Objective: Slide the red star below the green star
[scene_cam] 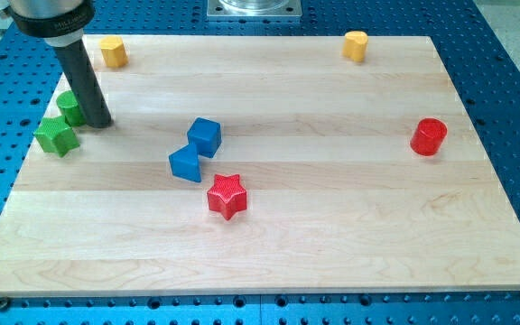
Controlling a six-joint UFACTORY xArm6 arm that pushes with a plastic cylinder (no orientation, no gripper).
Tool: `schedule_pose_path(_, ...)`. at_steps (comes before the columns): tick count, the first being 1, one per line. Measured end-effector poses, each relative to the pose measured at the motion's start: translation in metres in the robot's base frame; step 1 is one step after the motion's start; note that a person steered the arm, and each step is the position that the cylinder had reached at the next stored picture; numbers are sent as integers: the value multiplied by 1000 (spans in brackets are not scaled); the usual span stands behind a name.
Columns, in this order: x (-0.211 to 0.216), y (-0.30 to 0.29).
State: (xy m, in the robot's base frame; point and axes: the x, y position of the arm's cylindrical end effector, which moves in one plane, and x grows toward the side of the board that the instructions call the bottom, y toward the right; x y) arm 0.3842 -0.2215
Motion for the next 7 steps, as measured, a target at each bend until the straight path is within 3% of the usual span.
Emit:
schedule_pose_path(2, 0, 1)
schedule_pose_path(4, -24, 131)
schedule_pose_path(5, -9, 202)
schedule_pose_path(6, 48, 241)
schedule_pose_path(7, 116, 238)
